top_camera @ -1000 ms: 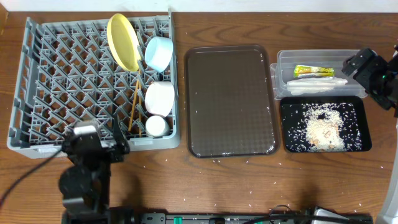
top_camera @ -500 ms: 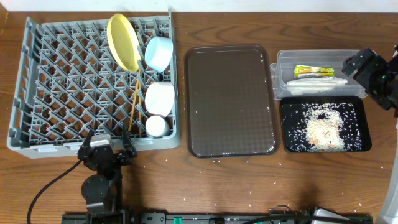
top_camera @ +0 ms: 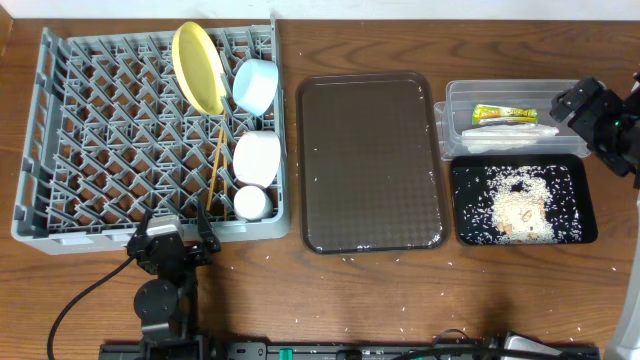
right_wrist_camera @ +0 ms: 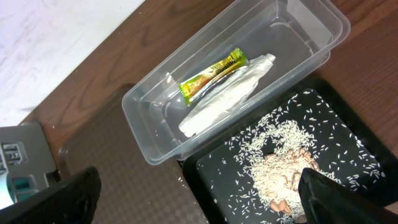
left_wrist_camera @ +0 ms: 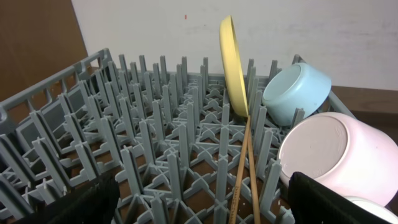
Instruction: Sort waste into correct bins and load items into the dishwasher
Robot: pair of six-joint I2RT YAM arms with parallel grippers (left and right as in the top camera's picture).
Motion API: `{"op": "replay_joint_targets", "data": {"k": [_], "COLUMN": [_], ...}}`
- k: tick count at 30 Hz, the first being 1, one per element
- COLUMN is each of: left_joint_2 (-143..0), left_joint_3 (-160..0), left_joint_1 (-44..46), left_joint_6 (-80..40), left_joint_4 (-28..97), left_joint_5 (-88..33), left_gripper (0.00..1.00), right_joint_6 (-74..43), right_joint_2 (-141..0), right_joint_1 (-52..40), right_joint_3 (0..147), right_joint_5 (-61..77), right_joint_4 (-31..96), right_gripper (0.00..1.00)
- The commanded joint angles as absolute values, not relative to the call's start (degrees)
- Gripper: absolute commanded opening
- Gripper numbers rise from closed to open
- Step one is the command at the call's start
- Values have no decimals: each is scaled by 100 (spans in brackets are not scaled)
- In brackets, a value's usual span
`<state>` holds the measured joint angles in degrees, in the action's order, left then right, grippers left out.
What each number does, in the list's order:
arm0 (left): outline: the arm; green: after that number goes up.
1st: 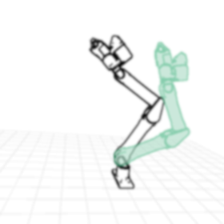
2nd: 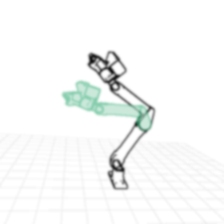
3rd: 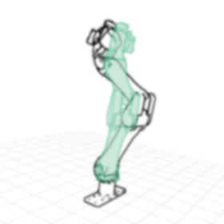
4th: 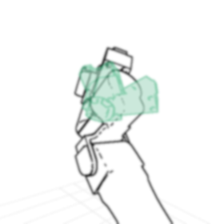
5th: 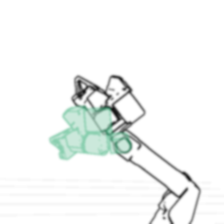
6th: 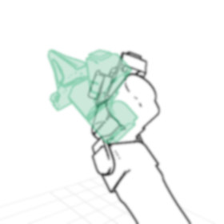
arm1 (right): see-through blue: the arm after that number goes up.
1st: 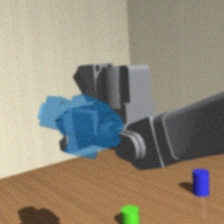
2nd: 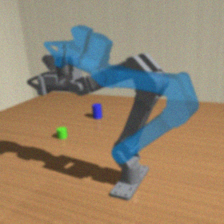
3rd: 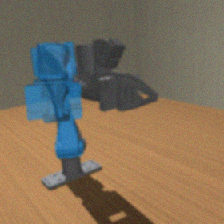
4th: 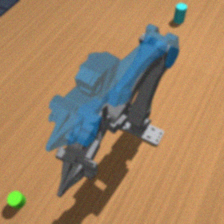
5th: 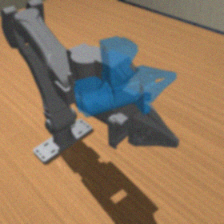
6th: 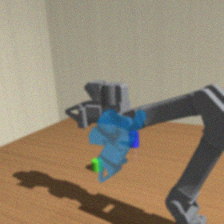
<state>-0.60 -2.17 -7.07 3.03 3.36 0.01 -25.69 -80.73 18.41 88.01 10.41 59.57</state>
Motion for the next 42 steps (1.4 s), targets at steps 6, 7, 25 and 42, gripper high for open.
{"op": "replay_joint_targets", "data": {"k": [6, 7, 25, 42], "left_joint_2": [-25, -25, -23, -25], "left_joint_3": [-23, -23, -23, -23], "left_joint_1": [-738, -738, -738, -738], "left_joint_6": [342, 342, 342, 342], "left_joint_4": [410, 410, 410, 410], "left_joint_5": [89, 89, 89, 89], "left_gripper": [87, 88, 87, 87], "right_joint_6": [-2630, -2630, -1354, -119], "right_joint_2": [-8064, -8064, -7940, -3142], "right_joint_1": [1865, 1865, 1715, 558], "right_joint_3": [8812, 8812, 8683, 2574], "right_joint_5": [987, 987, 727, 558], "right_joint_4": [5964, 5966, 5876, 1424], "right_gripper": [99, 99, 99, 99]}}
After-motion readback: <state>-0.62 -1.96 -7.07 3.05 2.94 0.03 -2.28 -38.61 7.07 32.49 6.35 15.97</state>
